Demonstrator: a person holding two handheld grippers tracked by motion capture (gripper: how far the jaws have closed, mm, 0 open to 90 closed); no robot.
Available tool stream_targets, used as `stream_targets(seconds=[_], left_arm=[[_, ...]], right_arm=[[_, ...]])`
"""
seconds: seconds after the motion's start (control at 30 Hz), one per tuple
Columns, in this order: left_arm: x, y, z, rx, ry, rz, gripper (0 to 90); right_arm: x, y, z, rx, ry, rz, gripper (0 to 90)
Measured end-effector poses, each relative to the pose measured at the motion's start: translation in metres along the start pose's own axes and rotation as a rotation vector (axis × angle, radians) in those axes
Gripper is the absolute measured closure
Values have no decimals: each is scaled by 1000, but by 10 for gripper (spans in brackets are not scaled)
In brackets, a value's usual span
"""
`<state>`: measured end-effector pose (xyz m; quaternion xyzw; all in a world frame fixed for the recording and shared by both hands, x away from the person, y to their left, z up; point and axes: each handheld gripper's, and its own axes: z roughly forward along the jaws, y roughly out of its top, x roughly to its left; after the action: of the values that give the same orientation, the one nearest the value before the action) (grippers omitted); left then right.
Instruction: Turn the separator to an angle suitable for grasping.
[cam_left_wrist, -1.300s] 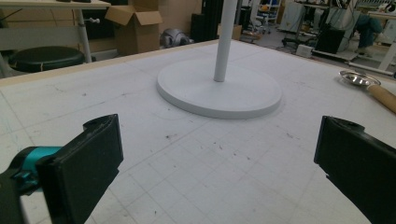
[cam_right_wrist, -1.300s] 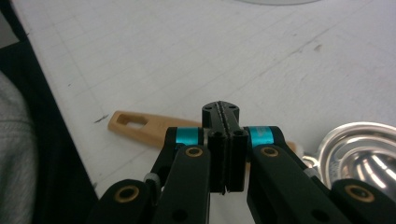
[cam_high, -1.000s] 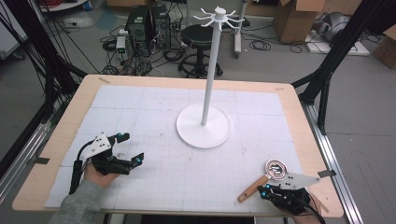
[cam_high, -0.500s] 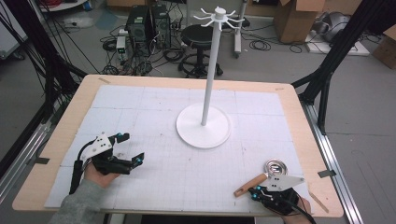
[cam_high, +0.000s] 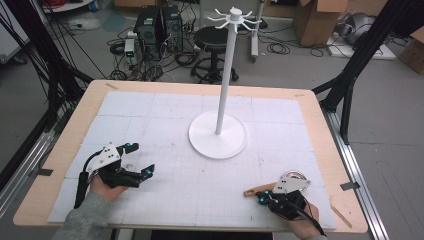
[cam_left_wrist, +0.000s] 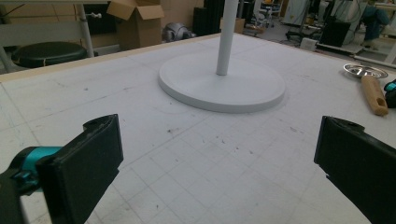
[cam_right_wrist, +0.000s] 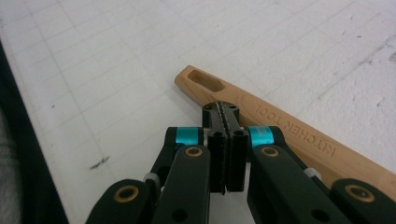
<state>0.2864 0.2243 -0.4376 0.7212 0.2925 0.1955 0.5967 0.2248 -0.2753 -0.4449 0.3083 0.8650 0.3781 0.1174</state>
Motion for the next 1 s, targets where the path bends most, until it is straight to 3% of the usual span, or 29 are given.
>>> stream_targets(seconds=[0.3,0.6,0.8,1.0], left_arm=[[-2,-1,0,14,-7,10,17],[-3,0,0,17,-12,4,17],[-4,-1,0,43,-16,0,17],[-4,0,-3,24,-7,18,17]], right_arm=[[4,9,11,-7,-74,-4,900],[-2,16,20,-19,-74,31,900],[-4,23,27,-19,-90,13,900],[-7,28,33,-20,-98,18,900]])
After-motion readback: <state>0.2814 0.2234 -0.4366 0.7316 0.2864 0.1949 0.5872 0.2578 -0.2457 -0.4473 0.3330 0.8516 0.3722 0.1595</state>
